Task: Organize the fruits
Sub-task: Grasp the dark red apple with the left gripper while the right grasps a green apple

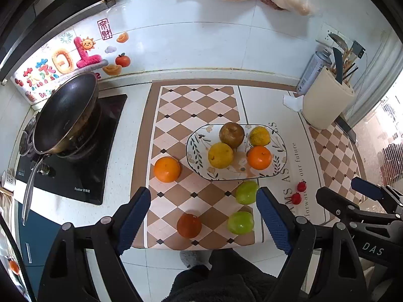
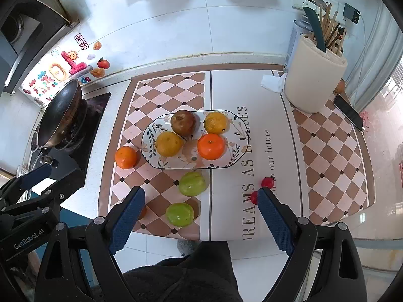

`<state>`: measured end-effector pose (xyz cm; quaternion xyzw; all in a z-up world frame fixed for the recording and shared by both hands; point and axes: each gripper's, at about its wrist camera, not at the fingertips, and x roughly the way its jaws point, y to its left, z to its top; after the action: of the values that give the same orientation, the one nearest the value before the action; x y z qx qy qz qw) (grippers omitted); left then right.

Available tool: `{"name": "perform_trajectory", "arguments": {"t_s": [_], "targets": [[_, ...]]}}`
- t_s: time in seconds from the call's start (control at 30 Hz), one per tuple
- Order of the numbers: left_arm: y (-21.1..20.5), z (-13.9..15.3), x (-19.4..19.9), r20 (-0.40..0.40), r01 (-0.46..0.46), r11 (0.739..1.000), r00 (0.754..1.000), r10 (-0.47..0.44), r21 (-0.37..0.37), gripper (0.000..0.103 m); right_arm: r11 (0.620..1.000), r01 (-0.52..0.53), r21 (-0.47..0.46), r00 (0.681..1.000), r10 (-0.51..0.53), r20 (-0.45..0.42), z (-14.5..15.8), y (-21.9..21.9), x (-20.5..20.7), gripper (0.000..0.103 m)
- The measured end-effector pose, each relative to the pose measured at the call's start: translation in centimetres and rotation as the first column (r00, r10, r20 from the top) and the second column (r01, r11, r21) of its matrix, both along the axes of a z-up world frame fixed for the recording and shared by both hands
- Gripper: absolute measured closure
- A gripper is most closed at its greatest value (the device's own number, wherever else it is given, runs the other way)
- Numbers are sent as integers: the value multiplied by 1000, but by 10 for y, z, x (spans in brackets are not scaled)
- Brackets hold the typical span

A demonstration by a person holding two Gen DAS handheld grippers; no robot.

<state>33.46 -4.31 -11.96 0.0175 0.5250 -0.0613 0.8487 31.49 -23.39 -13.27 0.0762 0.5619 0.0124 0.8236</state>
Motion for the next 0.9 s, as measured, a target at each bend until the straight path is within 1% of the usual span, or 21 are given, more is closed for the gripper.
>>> {"name": "perform_trajectory", "arguments": {"t_s": [0.17, 0.2, 0.27, 0.3, 0.33, 0.43, 0.53, 0.57, 0.63, 0.7, 0.73, 0.8, 0.9], "targets": [[6, -3, 2, -3, -35, 999, 999, 35, -8, 18, 1000, 1, 24, 1000, 0, -16, -5, -1, 3, 10], [8, -6, 4, -10, -41, 999, 999, 41, -2, 14, 999, 1, 33, 1000, -1, -25, -9, -1, 5, 10], [12, -13, 8, -18, -57, 998, 998, 57, 24, 4, 999, 1, 49, 999, 1, -41, -19, -3, 9, 10], [14, -17, 10, -20, -68, 997, 997, 69, 36, 2, 998, 2, 59, 998, 1, -56, -26, -4, 11, 10], [17, -22, 12, -24, -78, 996, 997, 79, 47, 2, 998, 2, 69, 997, 3, -76, -35, -4, 14, 10], [26, -43, 20, -69, -109, 991, 991, 114, 78, 2, 993, -1, 116, 991, 17, -136, -67, -4, 23, 10], [34, -75, 28, -153, -123, 987, 979, 138, 99, 2, 988, -17, 155, 976, 51, -213, -106, 3, 32, 10], [37, -86, 30, -182, -126, 988, 973, 142, 94, 2, 986, -21, 166, 969, 61, -240, -120, 5, 35, 10], [41, -112, 34, -260, -136, 986, 953, 156, 94, 2, 984, -23, 179, 952, 77, -298, -146, 10, 39, 10], [44, -141, 36, -346, -145, 987, 924, 162, 74, 2, 977, -26, 213, 935, 99, -340, -170, 14, 40, 10], [43, -152, 36, -378, -146, 987, 912, 161, 68, 2, 976, -26, 217, 927, 105, -361, -181, 17, 41, 10], [43, -180, 37, -458, -159, 987, 875, 157, 34, 2, 974, -25, 227, 914, 114, -389, -197, 20, 41, 10], [37, -212, 38, -536, -168, 986, 831, 146, 8, 2, 971, -23, 240, 903, 124, -412, -211, 22, 40, 10]]}}
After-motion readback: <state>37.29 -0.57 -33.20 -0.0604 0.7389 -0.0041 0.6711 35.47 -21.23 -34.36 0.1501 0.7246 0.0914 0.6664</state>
